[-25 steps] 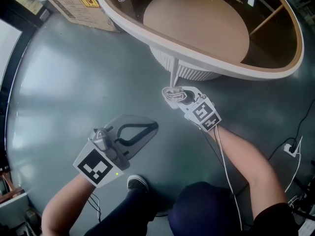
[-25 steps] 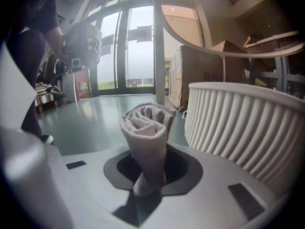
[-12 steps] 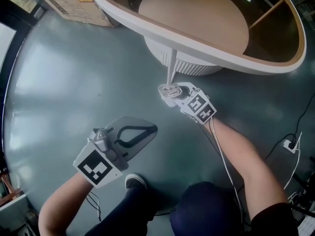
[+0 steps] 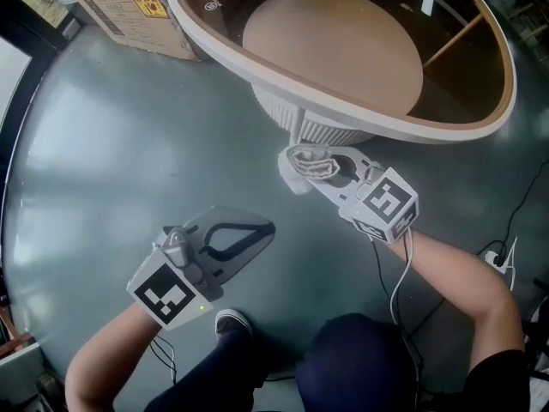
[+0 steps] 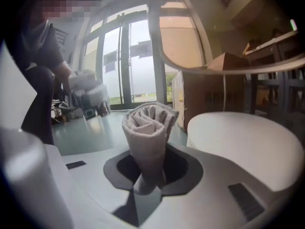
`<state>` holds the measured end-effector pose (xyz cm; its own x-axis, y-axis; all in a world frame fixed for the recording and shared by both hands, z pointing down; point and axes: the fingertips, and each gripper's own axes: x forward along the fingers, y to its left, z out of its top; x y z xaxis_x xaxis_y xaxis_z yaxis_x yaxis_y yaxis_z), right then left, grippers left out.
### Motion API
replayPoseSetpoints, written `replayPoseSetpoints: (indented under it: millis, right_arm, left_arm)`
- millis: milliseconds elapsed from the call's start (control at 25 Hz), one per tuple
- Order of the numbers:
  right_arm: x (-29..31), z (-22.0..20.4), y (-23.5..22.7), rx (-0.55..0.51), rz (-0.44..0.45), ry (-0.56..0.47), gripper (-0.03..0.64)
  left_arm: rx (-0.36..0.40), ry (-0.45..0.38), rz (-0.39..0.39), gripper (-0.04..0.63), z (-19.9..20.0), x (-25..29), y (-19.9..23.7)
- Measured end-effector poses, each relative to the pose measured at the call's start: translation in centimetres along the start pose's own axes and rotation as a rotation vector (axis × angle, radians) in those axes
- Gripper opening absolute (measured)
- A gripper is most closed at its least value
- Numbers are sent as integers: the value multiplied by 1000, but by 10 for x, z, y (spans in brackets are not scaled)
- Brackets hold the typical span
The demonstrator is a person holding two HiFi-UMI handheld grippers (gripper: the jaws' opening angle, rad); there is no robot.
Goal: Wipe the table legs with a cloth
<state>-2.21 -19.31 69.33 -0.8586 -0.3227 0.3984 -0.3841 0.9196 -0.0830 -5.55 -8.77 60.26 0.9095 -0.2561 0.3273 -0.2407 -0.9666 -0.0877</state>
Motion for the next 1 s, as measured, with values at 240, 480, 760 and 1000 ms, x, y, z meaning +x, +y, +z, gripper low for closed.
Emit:
replayPoseSetpoints:
  millis: [240,480,760,1000]
  right_arm:
    - [-43,106,15,-97,-49,-203,80]
    - [-47,141,7,-56,-91,-288,80]
    - [-28,112,3,-57,-63,-288,84]
    - [-20,93,3,-145,-75,-302,90]
  left_arm:
    - [21,-30,8,9,9,-2,8]
    - [16,-28,4,8,7,-1,10]
    - [9,-25,-10,8,-2,4,6]
    - [-5,-14,-28,8,-15,5,4]
